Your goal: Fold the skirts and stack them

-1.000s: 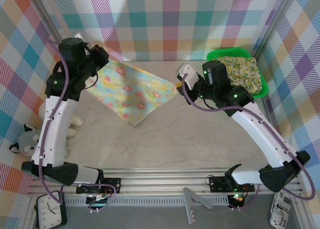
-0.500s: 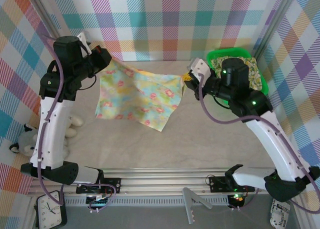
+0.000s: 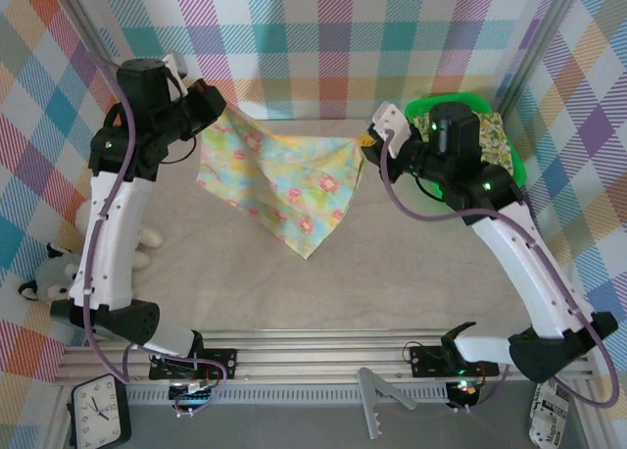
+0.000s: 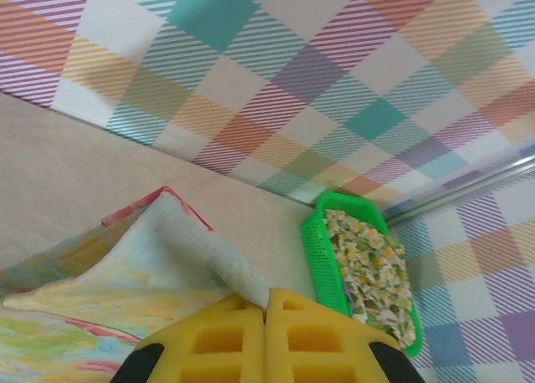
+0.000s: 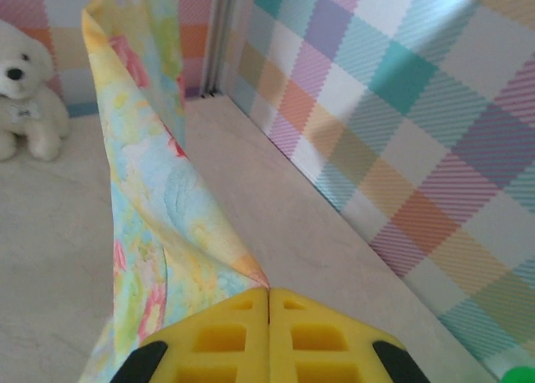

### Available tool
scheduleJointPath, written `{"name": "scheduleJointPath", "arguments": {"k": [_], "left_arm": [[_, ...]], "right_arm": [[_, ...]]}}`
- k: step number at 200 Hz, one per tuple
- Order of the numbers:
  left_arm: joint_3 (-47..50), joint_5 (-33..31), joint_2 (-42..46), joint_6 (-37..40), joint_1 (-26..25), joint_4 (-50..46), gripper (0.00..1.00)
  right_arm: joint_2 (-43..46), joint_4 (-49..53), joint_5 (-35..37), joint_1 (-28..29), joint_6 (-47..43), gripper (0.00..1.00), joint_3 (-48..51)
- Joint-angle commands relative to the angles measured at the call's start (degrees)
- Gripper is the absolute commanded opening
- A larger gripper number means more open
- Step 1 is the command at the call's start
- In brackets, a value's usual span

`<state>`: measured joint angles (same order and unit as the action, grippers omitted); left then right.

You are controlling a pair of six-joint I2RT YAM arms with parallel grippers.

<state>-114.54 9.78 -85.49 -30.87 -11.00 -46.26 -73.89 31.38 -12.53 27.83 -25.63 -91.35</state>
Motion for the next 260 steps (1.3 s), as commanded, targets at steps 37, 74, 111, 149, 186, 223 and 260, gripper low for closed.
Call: {"name": "scheduleJointPath", "arguments": {"k": [37, 74, 111, 149, 186, 223, 260], "left_arm": [[-2.82, -0.23, 3.92, 0.72, 0.11, 2.48, 0.0], [1.29, 4.19, 11.16, -0.19, 0.07, 3.18, 0.0], [-0.4, 13.51, 13.52, -2.34, 0.06, 4.6, 0.0], [-1.68, 9.39, 12.9, -1.15, 0.06, 3.34, 0.0], [-2.2, 5.4, 1.74, 0.88, 0.27, 1.92, 0.0], [-7.45, 1.56, -22.36, 3.86, 0.63, 2.56, 0.0], [-32.46, 0.73, -49.74, 1.48, 0.08, -5.37, 0.74]], "right_arm": [[1.49, 2.95, -12.09, -0.84, 1.52, 0.0, -7.83], [6.37, 5.26, -19.49, -0.59, 3.64, 0.0, -7.18], [9.74, 3.79, -27.64, -0.41, 7.57, 0.0, -7.88], [10.86, -0.33, -25.58, -0.54, 7.43, 0.0, -4.04], [3.71, -0.94, -20.35, -4.08, 6.64, 0.0, 0.98], [-10.56, -8.58, -21.96, -13.15, 13.01, 0.0, 7.49], [-28.83, -4.75, -12.69, -15.45, 21.24, 0.59, 0.92]]}}
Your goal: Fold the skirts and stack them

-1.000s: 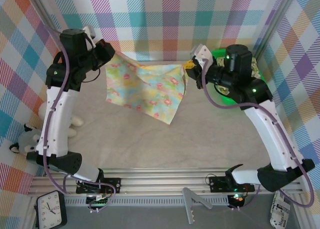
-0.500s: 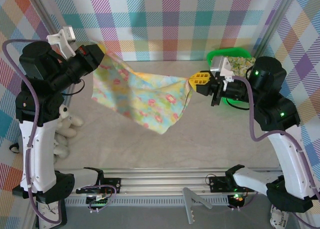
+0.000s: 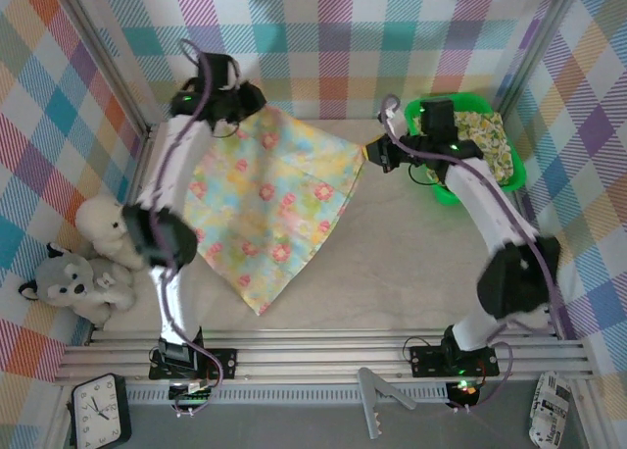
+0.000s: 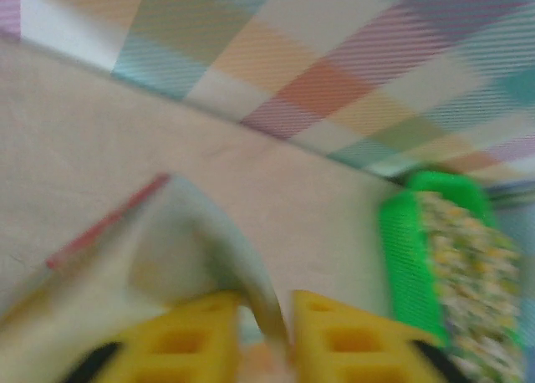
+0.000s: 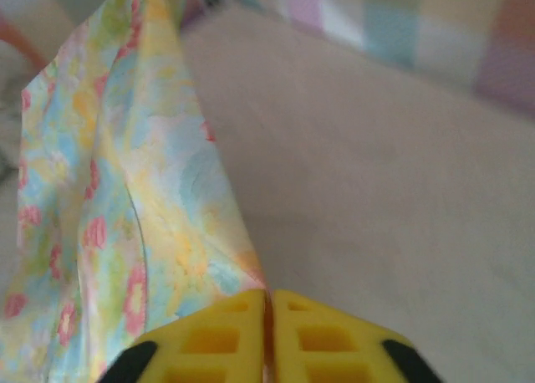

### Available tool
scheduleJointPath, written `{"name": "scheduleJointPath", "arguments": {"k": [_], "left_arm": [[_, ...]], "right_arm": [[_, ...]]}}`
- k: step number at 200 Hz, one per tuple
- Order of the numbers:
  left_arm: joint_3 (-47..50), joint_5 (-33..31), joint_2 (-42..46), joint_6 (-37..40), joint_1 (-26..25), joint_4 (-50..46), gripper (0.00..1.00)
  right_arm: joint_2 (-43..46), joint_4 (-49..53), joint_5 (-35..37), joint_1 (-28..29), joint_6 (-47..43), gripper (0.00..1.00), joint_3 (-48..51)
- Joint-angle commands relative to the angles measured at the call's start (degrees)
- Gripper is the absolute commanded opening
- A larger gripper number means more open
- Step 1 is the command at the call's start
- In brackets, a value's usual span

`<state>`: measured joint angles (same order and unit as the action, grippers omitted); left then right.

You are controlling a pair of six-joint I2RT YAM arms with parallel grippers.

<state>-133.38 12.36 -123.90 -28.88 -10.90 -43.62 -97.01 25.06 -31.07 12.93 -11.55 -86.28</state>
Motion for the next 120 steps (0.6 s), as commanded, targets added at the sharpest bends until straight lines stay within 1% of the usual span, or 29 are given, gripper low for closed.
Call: {"name": "scheduleJointPath", "arguments": {"k": [1, 2, 3, 7, 8, 12, 14, 33, 50, 72, 91, 106, 120], "left_arm": [[-14.25, -1.88, -11.71, -0.54, -0.06, -8.35, 0.76], [-14.84, -1.93, -12.11, -0.55, -0.12, -8.65, 0.8], [-15.35, -1.96, -12.44, -0.55, -0.19, -8.93, 0.83], [-16.74, -2.26, -13.45, -0.43, -0.45, -9.64, 0.96], [-17.0, -2.34, -13.55, -0.41, -0.49, -9.73, 0.98], [-17.72, -2.78, -13.89, -0.24, -0.8, -9.98, 1.0], [-17.71, -3.0, -13.87, -0.11, -0.9, -9.93, 1.0], [-12.59, -4.32, -10.6, 1.27, -1.83, -7.97, 1.0], [-4.28, -5.31, -5.82, 1.55, -1.85, -6.44, 1.0], [10.46, -7.52, 1.74, 1.22, -1.76, -2.63, 1.0], [20.8, -9.16, 6.94, 0.27, -1.09, -0.5, 1.0], [29.06, -9.42, 11.04, -0.94, 0.13, 1.69, 1.0], [37.45, -9.71, 14.92, -1.74, 1.79, 5.02, 1.0]], "right_arm": [[-6.01, 1.53, 6.57, -0.6, 8.28, 0.65, -4.29], [-6.13, 1.42, 7.13, -0.61, 8.86, 0.7, -4.31], [-6.13, 1.42, 7.13, -0.61, 8.86, 0.7, -4.31], [-6.48, 0.7, 8.73, -0.56, 10.45, 0.83, -4.06], [-6.54, 0.48, 9.22, -0.51, 10.87, 0.84, -3.98], [-6.83, -0.08, 10.42, -0.5, 12.61, 0.97, -3.63], [-6.86, -0.16, 11.08, -0.48, 13.27, 1.0, -3.52], [-7.37, -1.09, 16.35, 0.32, 16.98, 0.99, -1.43], [-8.73, 0.31, 17.77, 1.88, 17.35, 0.99, -1.08], [-12.05, 1.5, 15.53, 4.6, 18.33, 0.99, -2.53], [-15.61, 1.14, 13.61, 7.73, 20.87, 0.99, -4.74], [-18.12, 0.08, 13.0, 10.76, 25.48, 0.99, -6.19], [-20.34, -2.19, 9.7, 13.09, 31.38, 0.99, -6.51]]}}
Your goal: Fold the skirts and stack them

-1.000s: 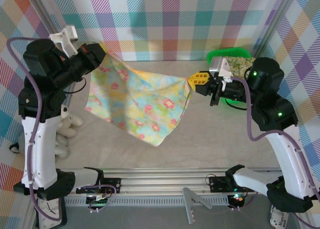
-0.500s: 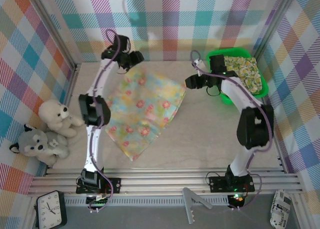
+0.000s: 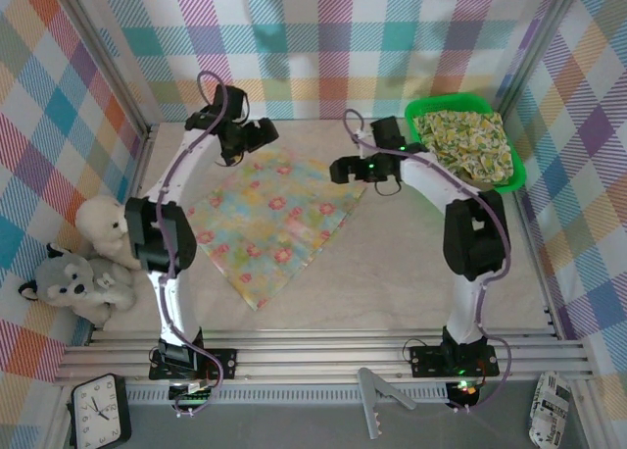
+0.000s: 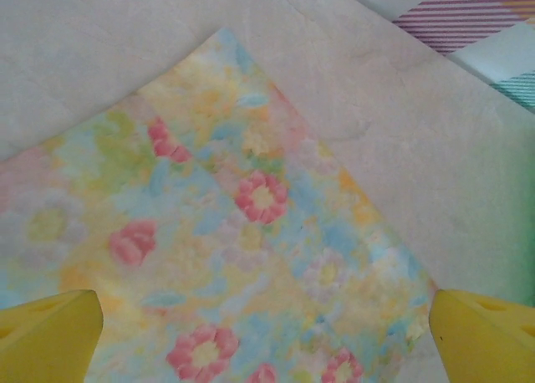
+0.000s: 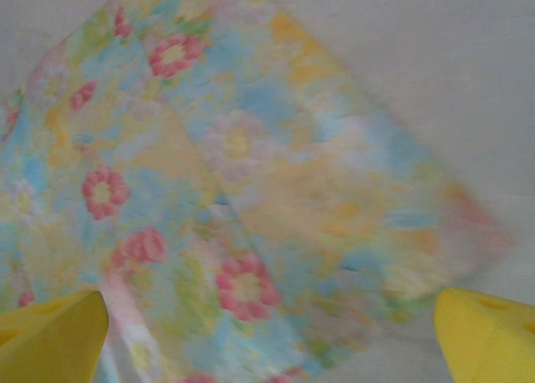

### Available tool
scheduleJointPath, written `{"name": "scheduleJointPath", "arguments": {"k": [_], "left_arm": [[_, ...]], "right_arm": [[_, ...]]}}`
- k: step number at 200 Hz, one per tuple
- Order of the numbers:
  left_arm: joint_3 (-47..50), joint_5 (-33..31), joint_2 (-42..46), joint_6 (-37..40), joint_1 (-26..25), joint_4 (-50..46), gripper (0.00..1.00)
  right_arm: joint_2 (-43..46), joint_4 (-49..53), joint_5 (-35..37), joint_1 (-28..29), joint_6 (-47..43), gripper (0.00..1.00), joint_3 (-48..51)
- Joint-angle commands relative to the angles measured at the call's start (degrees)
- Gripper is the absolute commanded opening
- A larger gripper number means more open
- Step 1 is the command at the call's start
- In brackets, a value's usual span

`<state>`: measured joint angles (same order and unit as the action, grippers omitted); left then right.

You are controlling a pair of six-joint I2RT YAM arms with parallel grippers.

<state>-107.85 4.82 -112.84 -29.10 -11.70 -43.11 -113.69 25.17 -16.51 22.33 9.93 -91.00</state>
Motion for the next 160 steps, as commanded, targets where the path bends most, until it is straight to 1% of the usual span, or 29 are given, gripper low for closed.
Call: {"name": "scheduleJointPath", "arguments": {"k": [1, 11, 38, 52, 66, 87, 105, 126, 143, 160], "left_arm": [[12.47, -2.18, 4.12, -1.54, 2.75, 4.7, 1.0], [17.24, -1.7, 6.07, -2.28, 4.45, 5.95, 1.0], [27.47, 2.83, 8.96, -2.91, 8.7, 8.81, 1.0], [31.13, 4.41, 9.61, -2.35, 9.42, 9.44, 1.0], [33.79, 4.86, 9.76, -2.31, 9.51, 9.22, 1.0], [38.73, 7.03, 10.32, -3.89, 9.42, 11.32, 1.0], [42.37, 8.3, 11.0, -5.83, 9.07, 12.72, 1.0], [45.42, 9.29, 12.08, -7.38, 7.39, 13.04, 1.0], [47.23, 8.87, 13.79, -9.0, 5.74, 12.71, 1.0], [49.27, 10.48, 15.56, -11.21, 3.65, 14.24, 1.0]], "right_arm": [[-3.83, -2.39, -5.02, 3.86, 10.31, 0.99, -1.8], [-5.12, -3.47, -5.85, 5.54, 14.55, 0.99, -1.78], [-5.88, -9.61, -4.77, 8.95, 25.94, 0.99, 2.48], [-6.06, -14.02, -5.74, 9.67, 30.74, 0.99, 5.8], [-6.57, -16.15, -5.55, 9.8, 33.07, 0.99, 7.93], [-7.67, -13.68, -3.08, 9.37, 33.31, 0.99, 8.3], [-8.64, -12.11, -2.8, 8.24, 32.98, 0.99, 8.14], [-9.5, -11.24, -2.41, 5.98, 32.71, 0.99, 7.8], [-11.04, -10.24, -2.62, 3.79, 31.4, 0.99, 5.68], [-13.79, -8.38, -2.91, 1.91, 29.29, 0.99, 1.29]]}}
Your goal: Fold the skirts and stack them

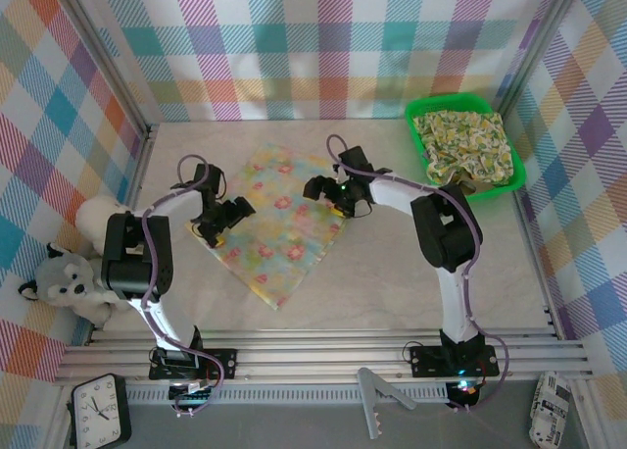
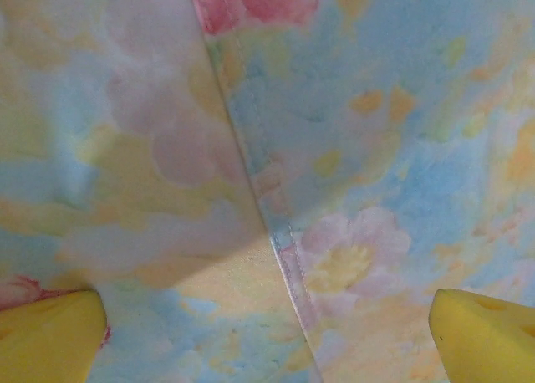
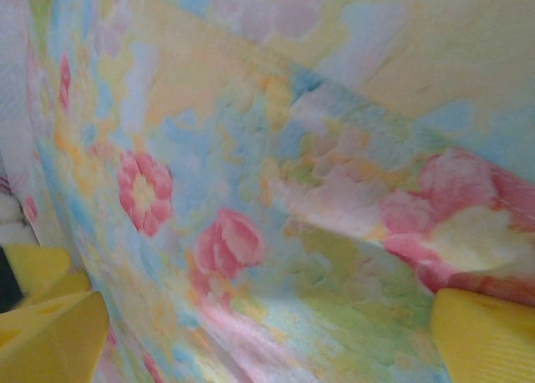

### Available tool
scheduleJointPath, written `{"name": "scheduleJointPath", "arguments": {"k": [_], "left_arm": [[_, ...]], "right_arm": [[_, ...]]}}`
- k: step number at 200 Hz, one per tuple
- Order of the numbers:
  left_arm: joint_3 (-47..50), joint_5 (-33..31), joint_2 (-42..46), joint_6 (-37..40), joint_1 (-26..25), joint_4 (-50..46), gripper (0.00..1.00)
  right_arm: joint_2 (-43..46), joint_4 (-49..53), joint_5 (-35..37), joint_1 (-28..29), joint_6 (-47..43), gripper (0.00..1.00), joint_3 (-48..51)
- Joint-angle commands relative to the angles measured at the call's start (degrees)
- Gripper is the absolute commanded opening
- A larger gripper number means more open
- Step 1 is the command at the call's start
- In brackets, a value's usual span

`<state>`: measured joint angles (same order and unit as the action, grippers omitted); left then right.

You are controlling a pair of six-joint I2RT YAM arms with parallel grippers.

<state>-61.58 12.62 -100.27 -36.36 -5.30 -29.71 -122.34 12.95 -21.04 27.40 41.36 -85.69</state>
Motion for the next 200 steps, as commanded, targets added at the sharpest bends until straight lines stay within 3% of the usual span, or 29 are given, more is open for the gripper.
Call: {"name": "scheduleJointPath", "arguments": {"k": [1, 55, 98, 118, 148, 181, 200], "left_arm": [[3.11, 2.72, 3.03, -4.06, -2.9, 0.91, 1.0], [5.98, 1.71, 6.18, -12.32, -13.63, 5.18, 1.0], [5.17, -1.21, 7.17, -17.56, -20.5, 7.72, 1.0], [5.42, -2.71, 10.18, -18.07, -20.58, 7.38, 1.0], [5.64, -11.68, 15.0, -14.44, -19.13, 1.84, 1.0], [4.93, -10.87, 13.4, -7.93, -11.58, 0.17, 1.0], [3.54, -10.43, 10.01, -5.47, -9.86, -0.32, 1.0]], "right_arm": [[-5.29, 3.97, 1.61, -3.28, -2.24, 0.99, -4.38], [-14.34, 8.97, 3.41, -5.69, -7.57, 0.99, -20.16], [-12.71, 5.43, 4.66, -6.2, -8.01, 0.99, -21.0], [-9.61, 2.71, 3.51, -6.65, -9.33, 0.99, -18.45], [-2.74, 1.55, 2.6, -6.74, -11.49, 0.99, -12.4], [5.61, 0.84, -0.07, -6.01, -6.89, 0.99, -0.57], [9.41, 0.34, -1.71, -4.87, -3.81, 0.99, 6.35]]}}
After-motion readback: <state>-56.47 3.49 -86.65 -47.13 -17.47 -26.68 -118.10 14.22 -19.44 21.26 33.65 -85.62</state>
